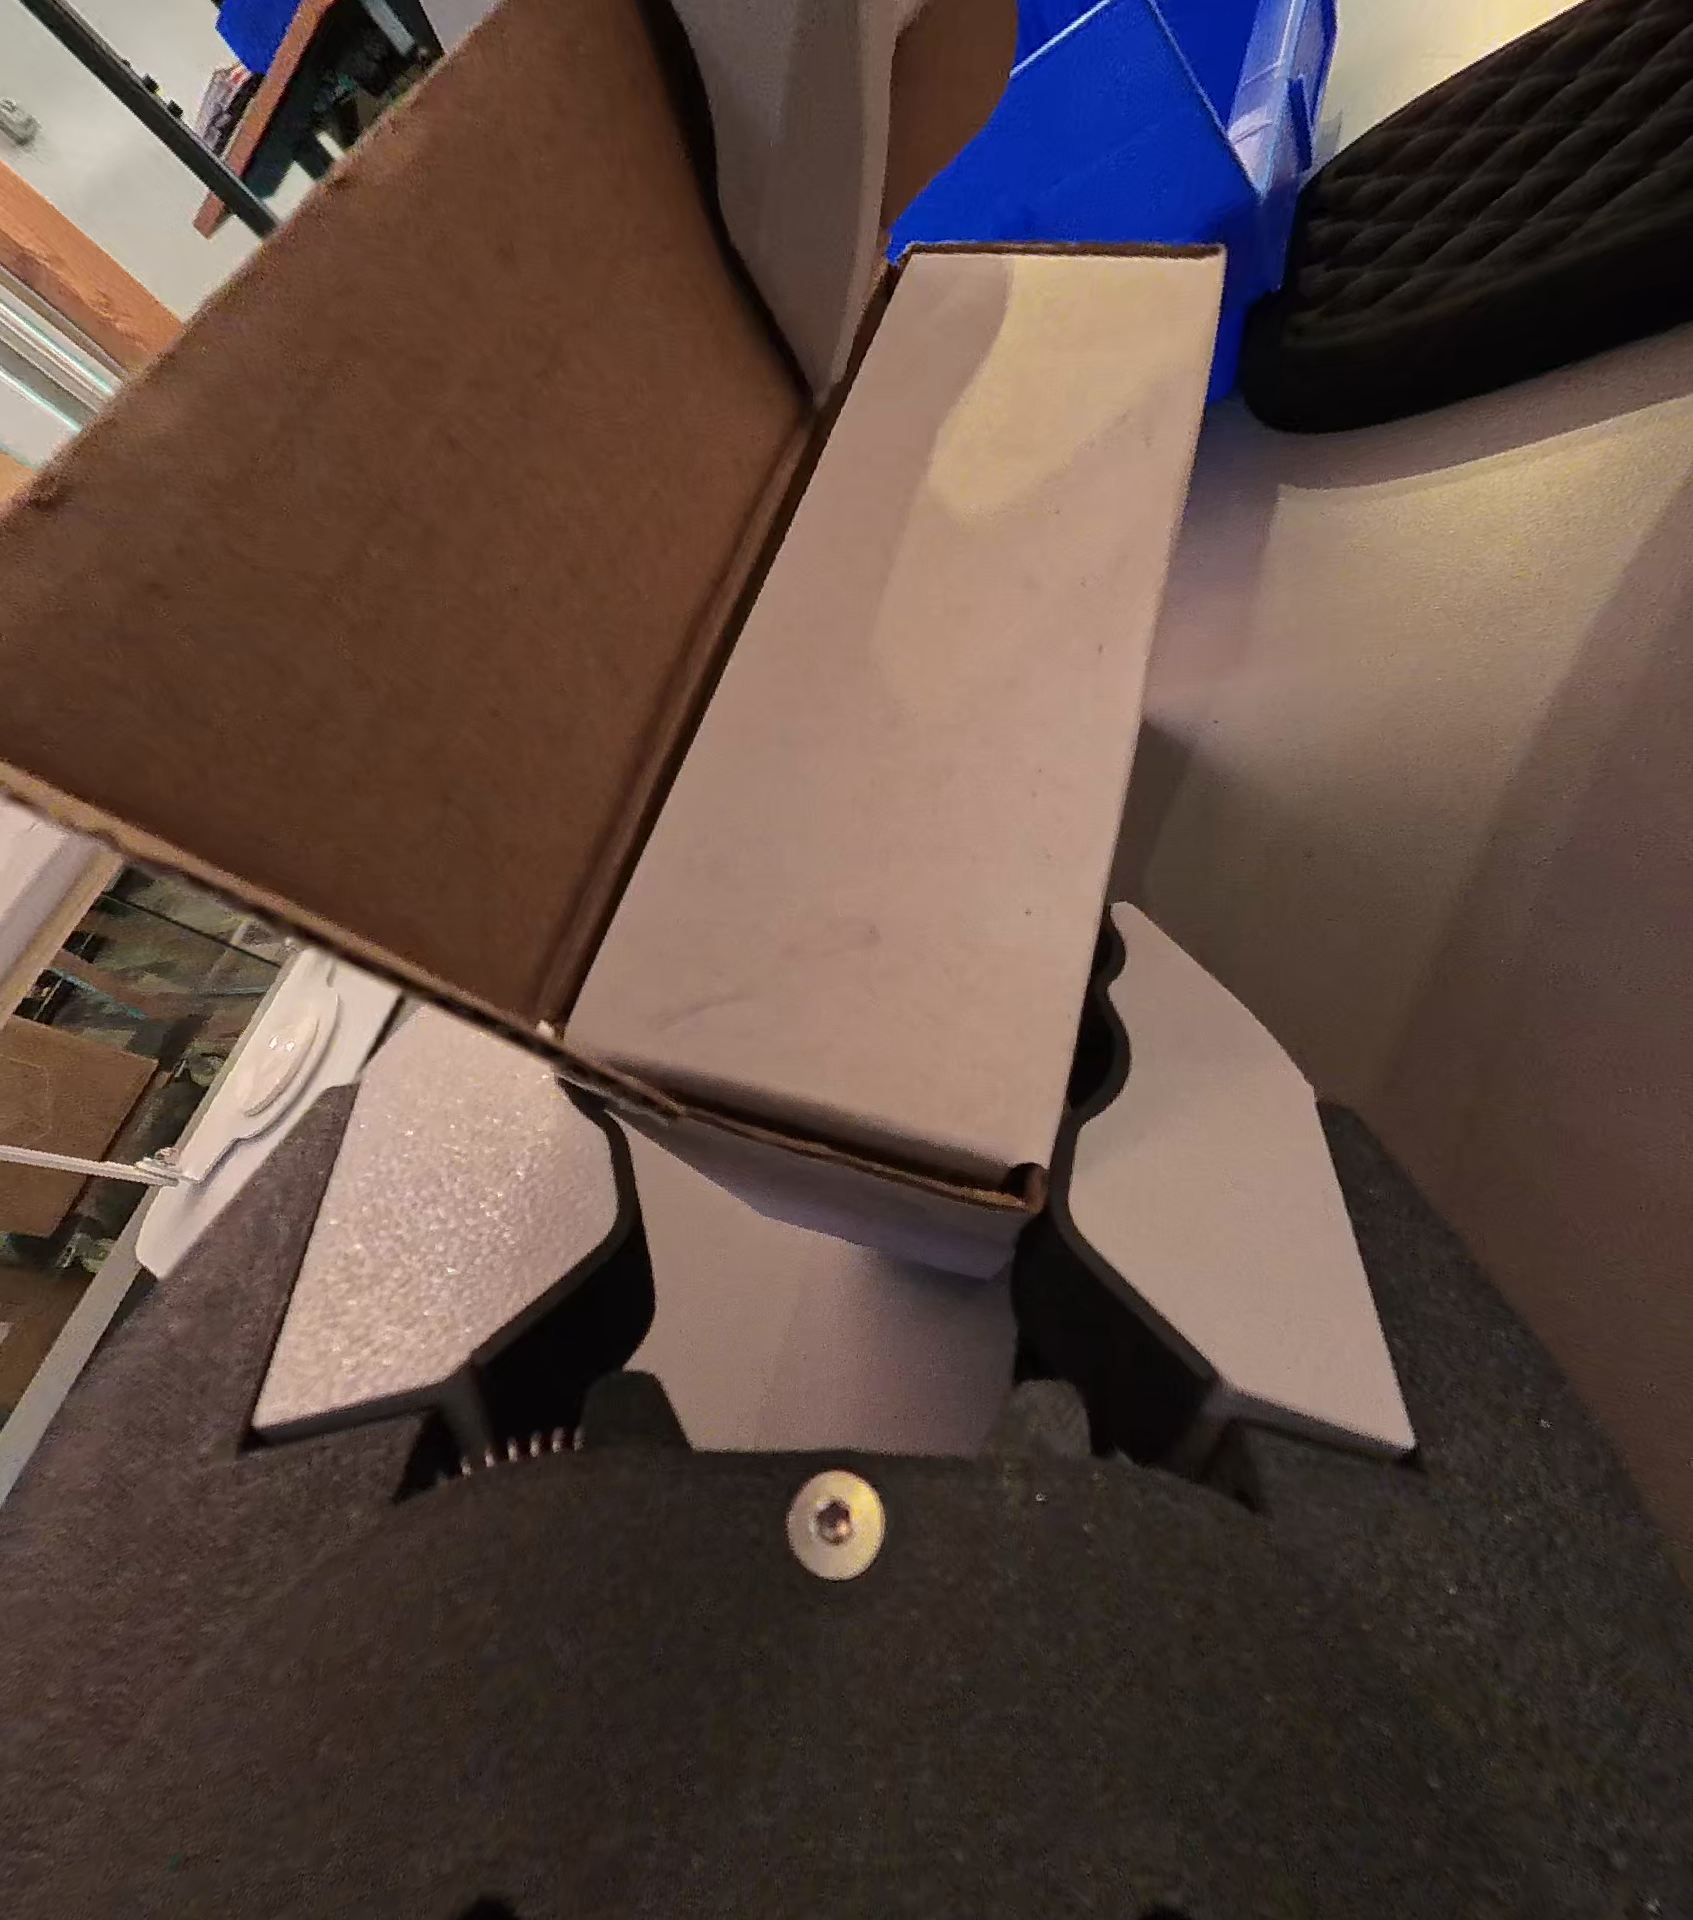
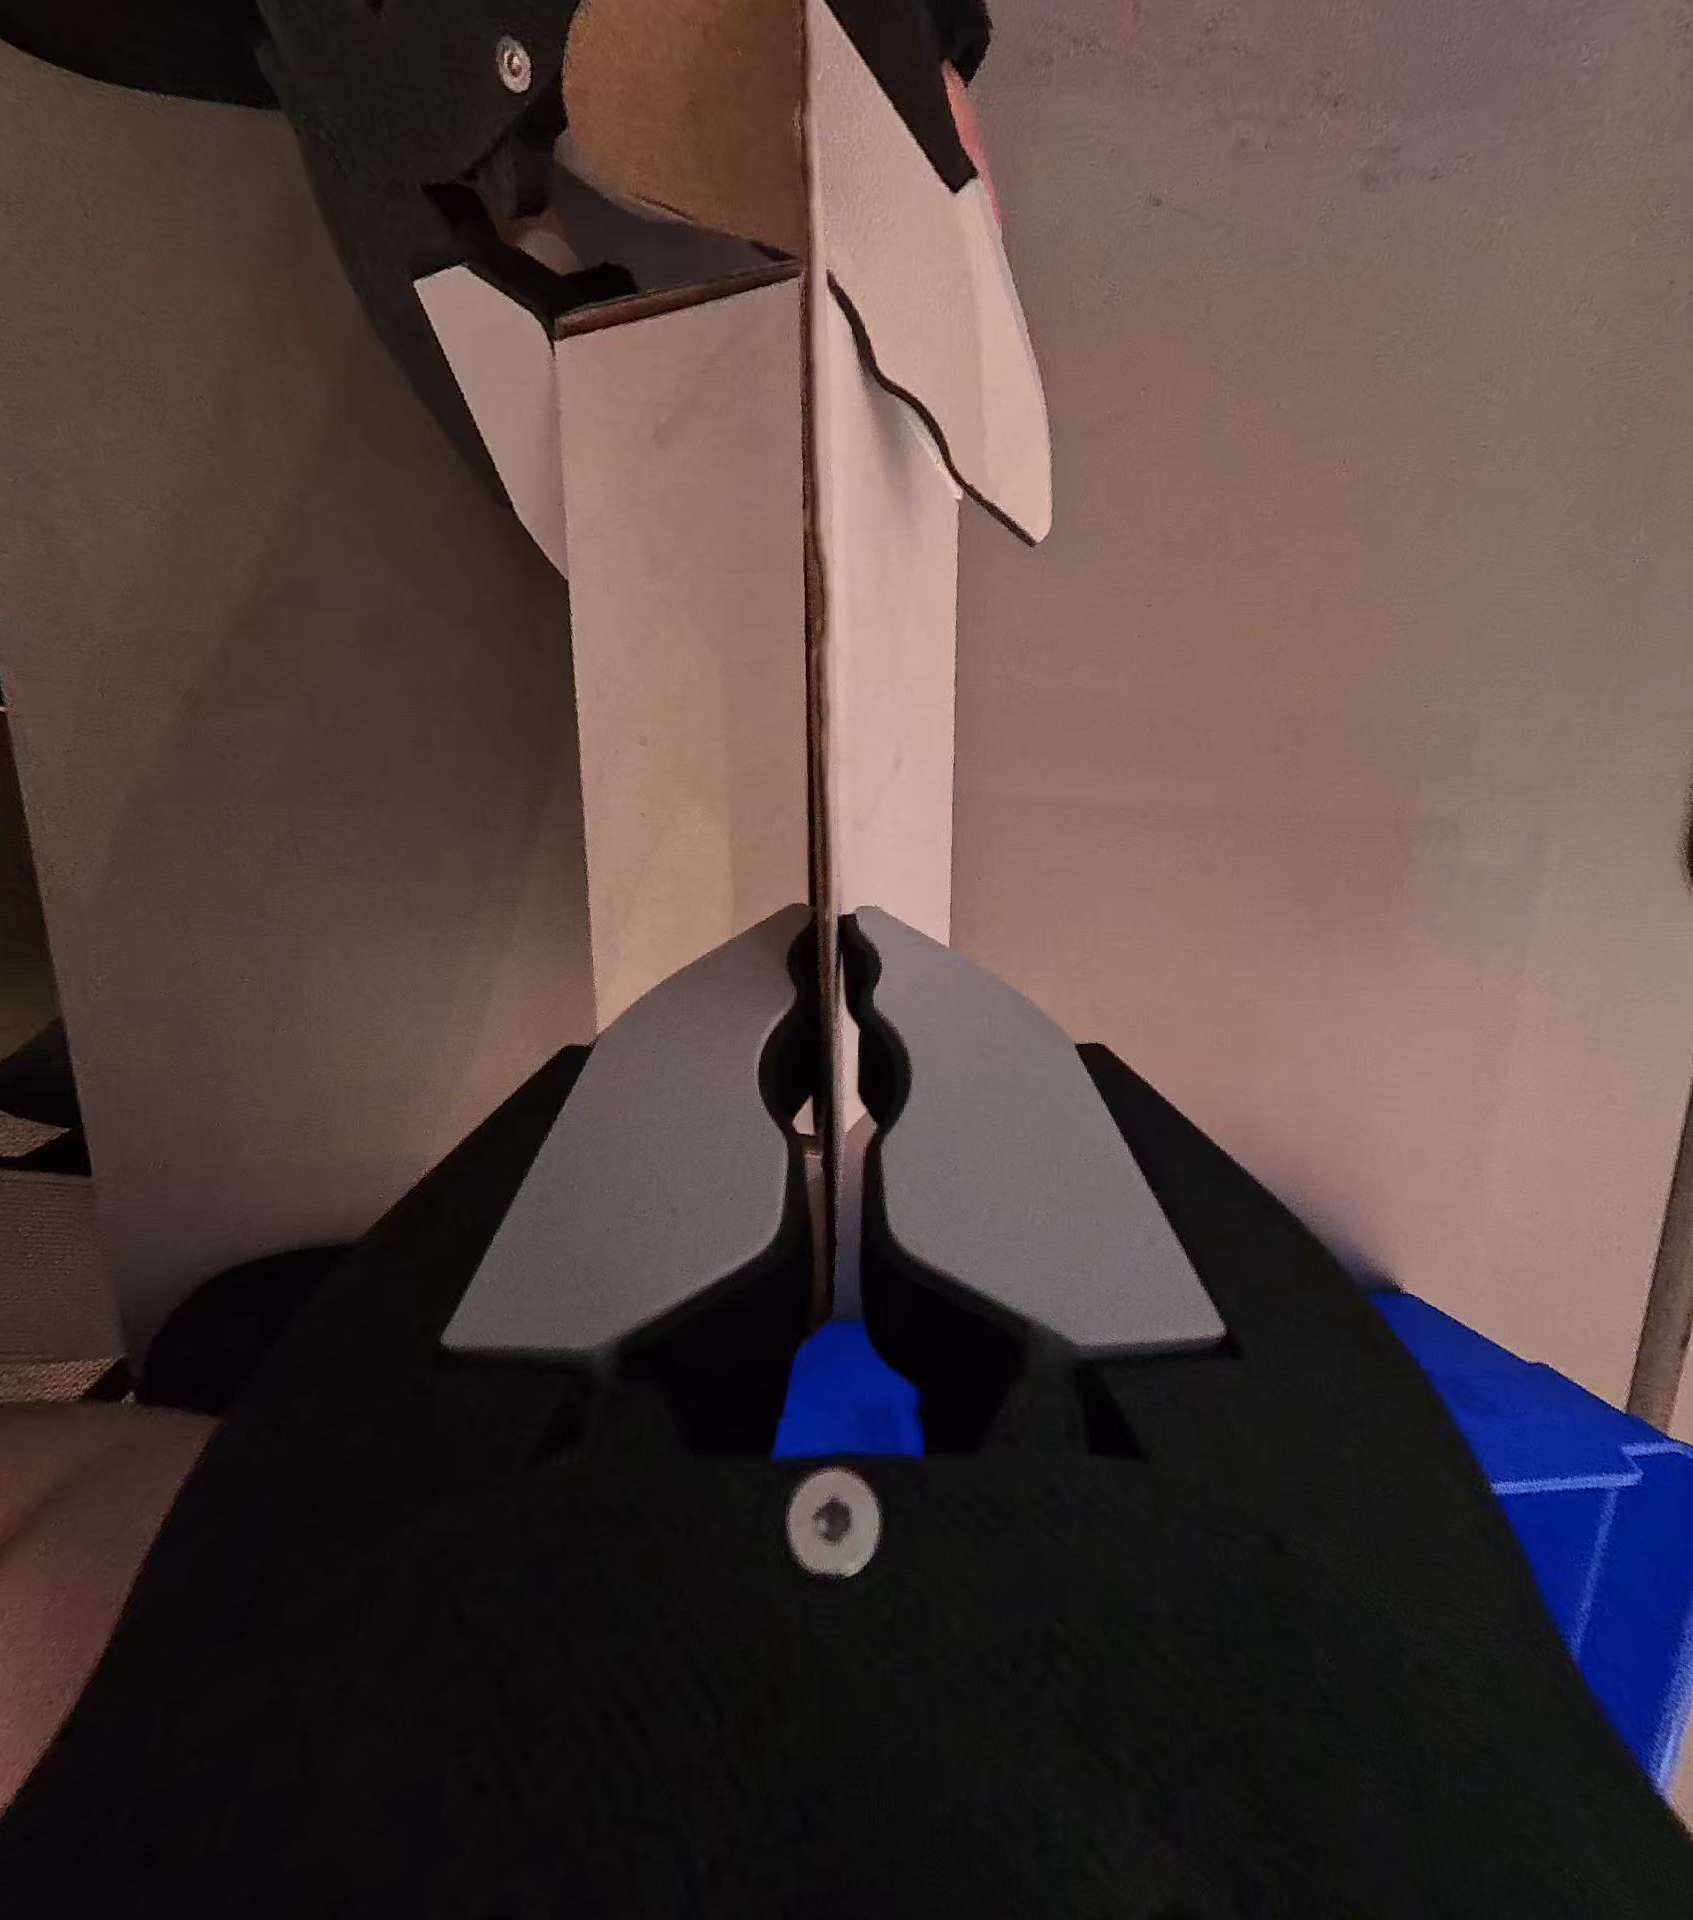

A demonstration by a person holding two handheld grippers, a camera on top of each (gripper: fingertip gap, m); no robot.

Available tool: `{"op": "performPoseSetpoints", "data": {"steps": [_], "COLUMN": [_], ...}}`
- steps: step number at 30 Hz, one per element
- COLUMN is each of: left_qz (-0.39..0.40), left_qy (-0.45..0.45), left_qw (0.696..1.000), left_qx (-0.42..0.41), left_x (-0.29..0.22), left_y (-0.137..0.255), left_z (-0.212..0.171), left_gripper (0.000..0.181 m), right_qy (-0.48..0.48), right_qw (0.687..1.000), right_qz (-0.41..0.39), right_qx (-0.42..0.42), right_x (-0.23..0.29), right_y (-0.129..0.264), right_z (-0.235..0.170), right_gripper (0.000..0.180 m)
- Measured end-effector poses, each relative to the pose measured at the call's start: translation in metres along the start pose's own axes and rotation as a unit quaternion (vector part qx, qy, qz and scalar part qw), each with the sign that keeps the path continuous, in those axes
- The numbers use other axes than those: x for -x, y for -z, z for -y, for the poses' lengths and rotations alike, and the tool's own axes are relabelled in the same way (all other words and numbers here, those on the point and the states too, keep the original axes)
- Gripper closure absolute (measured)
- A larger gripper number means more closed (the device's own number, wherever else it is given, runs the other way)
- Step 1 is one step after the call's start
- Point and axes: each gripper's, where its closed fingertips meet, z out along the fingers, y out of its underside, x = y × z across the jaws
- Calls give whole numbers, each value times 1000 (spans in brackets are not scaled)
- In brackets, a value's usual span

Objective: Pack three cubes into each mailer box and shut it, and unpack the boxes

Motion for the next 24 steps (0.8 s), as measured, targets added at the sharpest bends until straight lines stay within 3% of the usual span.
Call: {"op": "performPoseSetpoints", "data": {"steps": [1, 7, 15, 24], "left_qz": [5, 15, 46, 55], "left_qy": [-1, -30, -115, -102], "left_qw": [1000, 999, 992, 992], "left_qx": [3, 9, 29, 43], "left_x": [1, 1, 1, 2], "left_y": [0, -1, -3, -3], "left_z": [-1, -2, -6, -8], "left_gripper": [93, 93, 93, 93], "right_qy": [5, -10, -107, -75], "right_qw": [1000, 1000, 983, 993], "right_qz": [-8, -3, 140, 88], "right_qx": [-4, -25, -54, -35], "right_x": [-1, 4, 16, 14], "right_y": [-1, -5, -5, -5], "right_z": [3, 24, 21, 20], "right_gripper": [176, 177, 177, 177]}}
